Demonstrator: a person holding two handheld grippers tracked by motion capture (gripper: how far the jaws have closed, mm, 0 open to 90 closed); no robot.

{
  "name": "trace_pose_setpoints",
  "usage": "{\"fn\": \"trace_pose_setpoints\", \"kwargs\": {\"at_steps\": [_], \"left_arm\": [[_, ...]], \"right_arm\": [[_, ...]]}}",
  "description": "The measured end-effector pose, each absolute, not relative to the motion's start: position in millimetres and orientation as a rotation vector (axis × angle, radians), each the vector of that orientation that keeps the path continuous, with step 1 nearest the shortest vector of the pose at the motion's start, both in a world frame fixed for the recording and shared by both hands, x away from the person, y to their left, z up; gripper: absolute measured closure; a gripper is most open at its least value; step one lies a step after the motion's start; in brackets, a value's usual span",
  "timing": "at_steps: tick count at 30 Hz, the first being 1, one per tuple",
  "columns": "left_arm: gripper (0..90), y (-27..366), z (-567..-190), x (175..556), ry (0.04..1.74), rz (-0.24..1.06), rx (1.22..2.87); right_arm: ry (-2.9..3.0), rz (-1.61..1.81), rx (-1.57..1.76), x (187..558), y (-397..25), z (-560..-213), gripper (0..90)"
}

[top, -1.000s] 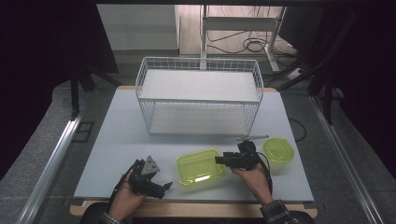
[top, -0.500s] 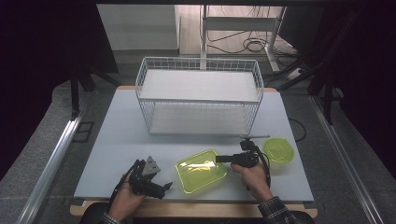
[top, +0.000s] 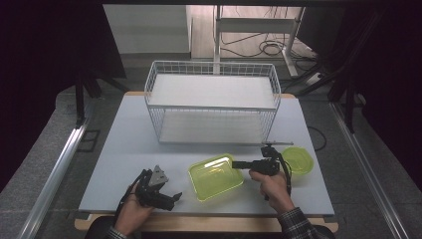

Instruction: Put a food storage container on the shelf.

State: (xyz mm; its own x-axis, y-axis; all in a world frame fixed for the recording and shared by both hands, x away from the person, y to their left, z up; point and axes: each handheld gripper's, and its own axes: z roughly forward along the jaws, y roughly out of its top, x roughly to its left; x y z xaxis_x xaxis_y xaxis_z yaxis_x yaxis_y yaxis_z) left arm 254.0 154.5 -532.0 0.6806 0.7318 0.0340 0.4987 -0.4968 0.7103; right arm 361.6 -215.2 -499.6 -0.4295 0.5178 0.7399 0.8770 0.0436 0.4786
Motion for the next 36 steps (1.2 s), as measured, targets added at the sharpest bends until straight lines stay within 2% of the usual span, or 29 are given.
{"fn": "trace_pose_setpoints", "kwargs": {"at_steps": [36], "left_arm": [[2.0, 153.9, -534.4, 255.6, 0.952, 0.423, 2.213]], "right_arm": [[-1.953, -1.527, -1.372, 383.4, -222.6, -418.2, 79.8]]}}
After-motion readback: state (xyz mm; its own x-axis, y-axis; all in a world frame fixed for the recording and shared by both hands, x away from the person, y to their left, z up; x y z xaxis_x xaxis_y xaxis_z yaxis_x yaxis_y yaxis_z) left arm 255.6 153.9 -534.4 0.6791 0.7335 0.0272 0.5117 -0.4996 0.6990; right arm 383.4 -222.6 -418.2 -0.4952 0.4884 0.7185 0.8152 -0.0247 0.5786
